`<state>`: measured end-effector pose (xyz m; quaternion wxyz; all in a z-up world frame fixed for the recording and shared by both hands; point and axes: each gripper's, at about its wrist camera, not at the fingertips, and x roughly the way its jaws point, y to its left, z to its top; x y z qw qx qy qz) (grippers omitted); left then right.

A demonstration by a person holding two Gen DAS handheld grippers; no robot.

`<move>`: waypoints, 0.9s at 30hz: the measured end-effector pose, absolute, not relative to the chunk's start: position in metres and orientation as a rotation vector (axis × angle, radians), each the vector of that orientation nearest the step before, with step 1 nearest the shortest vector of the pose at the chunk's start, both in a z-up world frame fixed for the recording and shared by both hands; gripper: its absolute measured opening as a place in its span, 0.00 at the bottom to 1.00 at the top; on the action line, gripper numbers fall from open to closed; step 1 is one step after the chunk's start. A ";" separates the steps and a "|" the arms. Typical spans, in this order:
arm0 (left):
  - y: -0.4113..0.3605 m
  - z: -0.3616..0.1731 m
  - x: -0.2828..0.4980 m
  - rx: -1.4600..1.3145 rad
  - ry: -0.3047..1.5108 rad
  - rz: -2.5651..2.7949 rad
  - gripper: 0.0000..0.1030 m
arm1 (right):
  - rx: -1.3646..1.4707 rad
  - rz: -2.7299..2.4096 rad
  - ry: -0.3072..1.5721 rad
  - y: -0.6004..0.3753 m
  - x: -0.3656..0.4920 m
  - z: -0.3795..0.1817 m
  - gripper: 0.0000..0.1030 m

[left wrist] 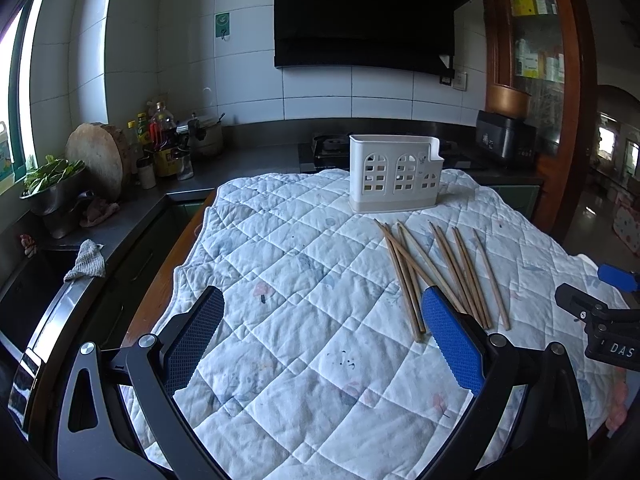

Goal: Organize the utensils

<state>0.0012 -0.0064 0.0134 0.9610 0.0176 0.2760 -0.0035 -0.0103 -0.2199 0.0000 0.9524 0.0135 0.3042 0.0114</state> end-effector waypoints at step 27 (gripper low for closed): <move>0.000 0.005 0.022 -0.005 0.541 -0.012 0.89 | 0.095 0.023 0.726 -0.237 0.014 -0.038 0.68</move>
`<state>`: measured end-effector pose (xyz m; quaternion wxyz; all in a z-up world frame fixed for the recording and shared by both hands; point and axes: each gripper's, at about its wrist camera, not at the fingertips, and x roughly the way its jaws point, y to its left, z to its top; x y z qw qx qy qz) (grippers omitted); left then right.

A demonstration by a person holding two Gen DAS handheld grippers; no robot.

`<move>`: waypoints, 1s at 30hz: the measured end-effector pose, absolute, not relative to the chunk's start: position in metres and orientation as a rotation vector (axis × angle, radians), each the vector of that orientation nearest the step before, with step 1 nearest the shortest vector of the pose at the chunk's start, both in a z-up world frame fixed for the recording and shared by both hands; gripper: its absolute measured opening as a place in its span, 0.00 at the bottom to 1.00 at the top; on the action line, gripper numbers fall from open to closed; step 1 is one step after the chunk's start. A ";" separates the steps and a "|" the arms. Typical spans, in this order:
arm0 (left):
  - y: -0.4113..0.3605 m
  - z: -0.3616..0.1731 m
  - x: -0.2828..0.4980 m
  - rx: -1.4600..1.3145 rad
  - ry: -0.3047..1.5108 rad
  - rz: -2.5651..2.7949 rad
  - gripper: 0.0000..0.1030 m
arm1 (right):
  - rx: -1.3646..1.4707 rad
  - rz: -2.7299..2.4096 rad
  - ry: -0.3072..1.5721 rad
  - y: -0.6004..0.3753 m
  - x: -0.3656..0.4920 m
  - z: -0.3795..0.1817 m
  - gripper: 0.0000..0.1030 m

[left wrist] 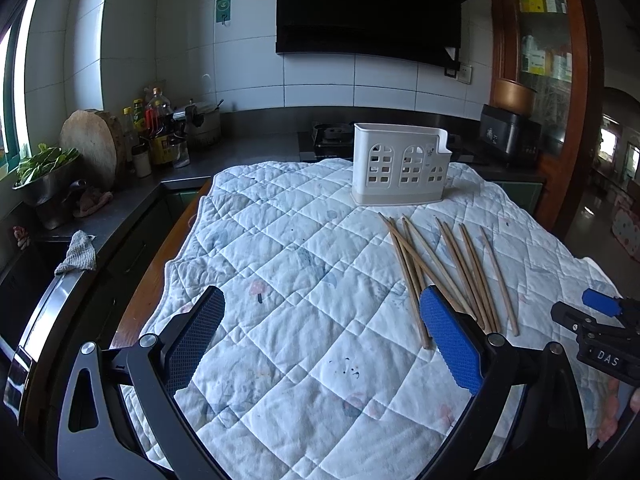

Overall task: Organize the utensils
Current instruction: 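Close the right tool on one wooden chopstick while the left tool approaches the chopsticks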

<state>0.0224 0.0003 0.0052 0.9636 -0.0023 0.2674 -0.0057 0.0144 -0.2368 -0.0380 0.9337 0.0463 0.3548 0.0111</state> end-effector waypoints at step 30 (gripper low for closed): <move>0.005 -0.039 0.070 -0.108 0.723 -0.135 0.54 | 0.214 -0.014 0.915 -0.226 0.078 -0.092 0.09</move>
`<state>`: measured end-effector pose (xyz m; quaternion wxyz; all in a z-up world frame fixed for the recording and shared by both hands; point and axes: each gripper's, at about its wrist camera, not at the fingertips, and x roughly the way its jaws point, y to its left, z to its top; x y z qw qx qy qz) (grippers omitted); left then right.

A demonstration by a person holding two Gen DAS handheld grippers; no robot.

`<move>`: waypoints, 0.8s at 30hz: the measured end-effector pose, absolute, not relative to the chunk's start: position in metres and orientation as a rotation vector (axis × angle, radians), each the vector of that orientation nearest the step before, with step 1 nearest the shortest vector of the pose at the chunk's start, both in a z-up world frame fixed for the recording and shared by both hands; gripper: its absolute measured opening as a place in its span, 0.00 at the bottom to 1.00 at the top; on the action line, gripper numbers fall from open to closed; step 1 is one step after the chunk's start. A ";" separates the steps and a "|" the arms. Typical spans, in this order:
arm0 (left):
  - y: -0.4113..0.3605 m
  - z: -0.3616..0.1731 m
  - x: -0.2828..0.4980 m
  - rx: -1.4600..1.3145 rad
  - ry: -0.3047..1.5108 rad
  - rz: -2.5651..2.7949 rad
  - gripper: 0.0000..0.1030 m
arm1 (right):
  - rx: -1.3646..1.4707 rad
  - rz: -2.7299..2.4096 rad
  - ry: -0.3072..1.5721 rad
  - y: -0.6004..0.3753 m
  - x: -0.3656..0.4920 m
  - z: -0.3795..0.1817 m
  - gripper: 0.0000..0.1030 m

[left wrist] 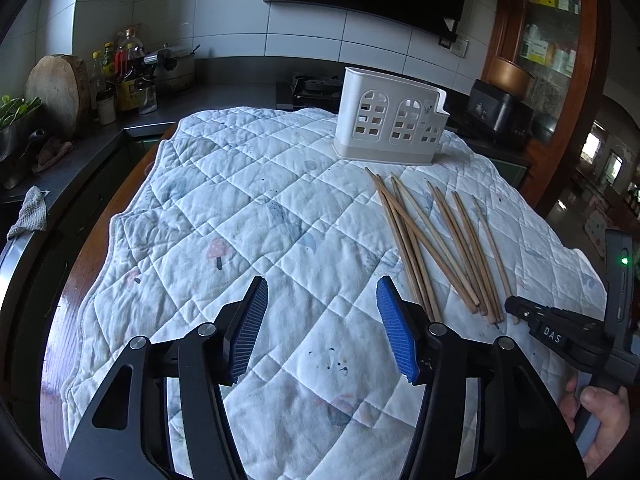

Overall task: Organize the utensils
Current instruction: 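Close the right tool on one wooden chopstick while the left tool approaches the chopsticks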

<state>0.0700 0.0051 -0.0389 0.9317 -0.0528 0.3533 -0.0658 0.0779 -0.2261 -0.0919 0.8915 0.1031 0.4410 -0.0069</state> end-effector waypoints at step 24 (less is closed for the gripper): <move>-0.097 -0.071 0.114 -0.190 0.908 -0.182 0.32 | 0.323 0.017 0.845 -0.282 0.045 -0.086 0.07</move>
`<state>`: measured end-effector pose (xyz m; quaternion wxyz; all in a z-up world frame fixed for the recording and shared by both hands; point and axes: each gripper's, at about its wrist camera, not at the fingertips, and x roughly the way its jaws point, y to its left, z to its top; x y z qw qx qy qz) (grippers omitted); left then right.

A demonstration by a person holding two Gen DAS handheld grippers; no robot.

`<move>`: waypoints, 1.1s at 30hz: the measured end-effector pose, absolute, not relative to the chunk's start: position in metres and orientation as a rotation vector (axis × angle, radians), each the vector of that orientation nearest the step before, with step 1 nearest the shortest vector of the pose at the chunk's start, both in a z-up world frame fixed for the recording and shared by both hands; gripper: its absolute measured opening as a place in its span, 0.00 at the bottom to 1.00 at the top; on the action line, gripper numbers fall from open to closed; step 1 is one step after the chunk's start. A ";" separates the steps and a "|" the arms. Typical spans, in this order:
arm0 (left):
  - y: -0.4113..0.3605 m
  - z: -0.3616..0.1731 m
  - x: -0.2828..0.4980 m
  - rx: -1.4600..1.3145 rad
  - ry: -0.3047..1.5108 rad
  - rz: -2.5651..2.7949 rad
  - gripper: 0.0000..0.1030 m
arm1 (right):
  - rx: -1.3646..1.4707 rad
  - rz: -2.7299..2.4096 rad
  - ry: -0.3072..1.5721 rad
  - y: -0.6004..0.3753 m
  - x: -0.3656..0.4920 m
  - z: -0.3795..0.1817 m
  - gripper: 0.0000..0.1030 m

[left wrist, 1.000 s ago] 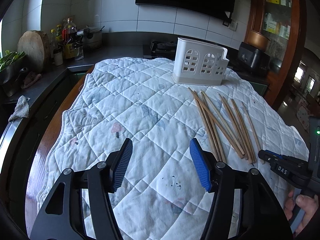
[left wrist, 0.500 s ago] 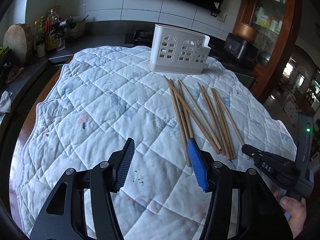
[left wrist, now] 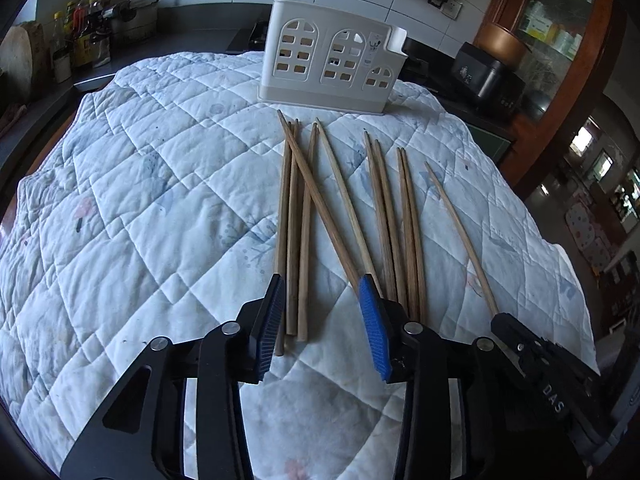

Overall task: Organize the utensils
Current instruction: 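Close the right tool on one wooden chopstick while the left tool approaches the chopsticks, then close the left tool on another chopstick while the right tool holds its chopstick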

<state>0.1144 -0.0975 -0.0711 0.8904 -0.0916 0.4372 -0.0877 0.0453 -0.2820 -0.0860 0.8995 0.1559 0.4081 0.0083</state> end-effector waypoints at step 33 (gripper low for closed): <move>-0.139 -0.095 0.143 -0.114 0.917 -0.058 0.15 | 0.300 0.043 0.882 -0.289 0.052 -0.096 0.07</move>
